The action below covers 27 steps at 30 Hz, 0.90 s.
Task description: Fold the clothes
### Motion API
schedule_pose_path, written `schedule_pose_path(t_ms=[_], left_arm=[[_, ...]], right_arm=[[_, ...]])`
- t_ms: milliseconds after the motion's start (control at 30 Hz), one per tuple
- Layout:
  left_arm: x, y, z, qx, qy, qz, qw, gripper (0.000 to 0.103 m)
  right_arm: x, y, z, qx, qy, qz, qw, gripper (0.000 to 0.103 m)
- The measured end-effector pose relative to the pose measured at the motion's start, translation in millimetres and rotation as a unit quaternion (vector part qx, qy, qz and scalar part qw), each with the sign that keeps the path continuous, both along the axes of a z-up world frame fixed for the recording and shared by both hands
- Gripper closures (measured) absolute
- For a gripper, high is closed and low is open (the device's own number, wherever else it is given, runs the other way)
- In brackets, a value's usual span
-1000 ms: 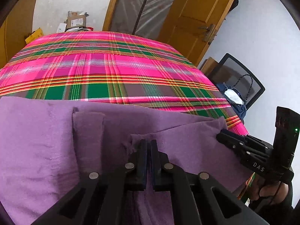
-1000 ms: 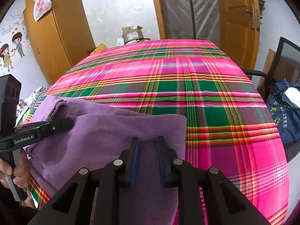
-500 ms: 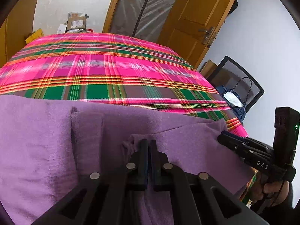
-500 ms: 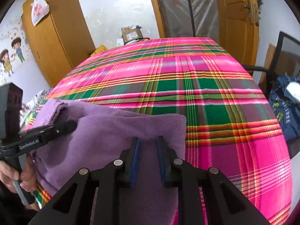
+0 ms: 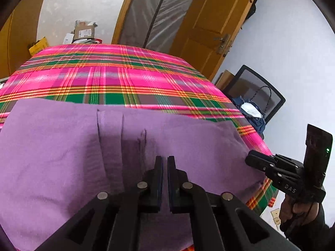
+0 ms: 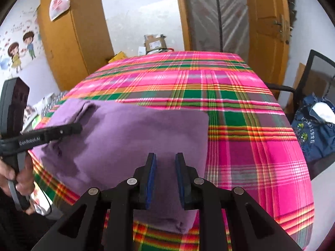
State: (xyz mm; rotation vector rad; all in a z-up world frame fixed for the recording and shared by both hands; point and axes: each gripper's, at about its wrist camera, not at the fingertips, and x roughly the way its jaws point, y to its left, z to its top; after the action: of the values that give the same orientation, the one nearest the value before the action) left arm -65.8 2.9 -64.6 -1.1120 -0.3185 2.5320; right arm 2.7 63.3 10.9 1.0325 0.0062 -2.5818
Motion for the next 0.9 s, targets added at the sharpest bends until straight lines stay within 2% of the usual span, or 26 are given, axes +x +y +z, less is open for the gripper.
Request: schedule_pose_path(t_ms=[67, 333, 533, 700, 900], left_arm=[[1, -2, -3, 0.001, -0.005, 0.001, 1.0, 0.1], [5, -9, 0, 0.005, -0.006, 0.01, 0.9999, 0.097], [-11, -2, 8, 0.004, 0.004, 0.002, 1.0, 0.091], [-26, 4, -1, -0.013, -0.022, 0.011, 0.9996, 0.09], [-25, 3, -4, -0.014, -0.015, 0.011, 0.9997, 0.088]], right_arm=[[-3, 2, -9, 0.003, -0.016, -0.001, 1.0, 0.084], [-3, 4, -4, -0.005, -0.01, -0.007, 1.0, 0.083], [-6, 3, -3, -0.011, -0.009, -0.013, 1.0, 0.083], [-7, 7, 0, -0.014, -0.003, -0.025, 1.0, 0.083], [-7, 18, 0, -0.018, -0.004, -0.045, 0.999, 0.083]])
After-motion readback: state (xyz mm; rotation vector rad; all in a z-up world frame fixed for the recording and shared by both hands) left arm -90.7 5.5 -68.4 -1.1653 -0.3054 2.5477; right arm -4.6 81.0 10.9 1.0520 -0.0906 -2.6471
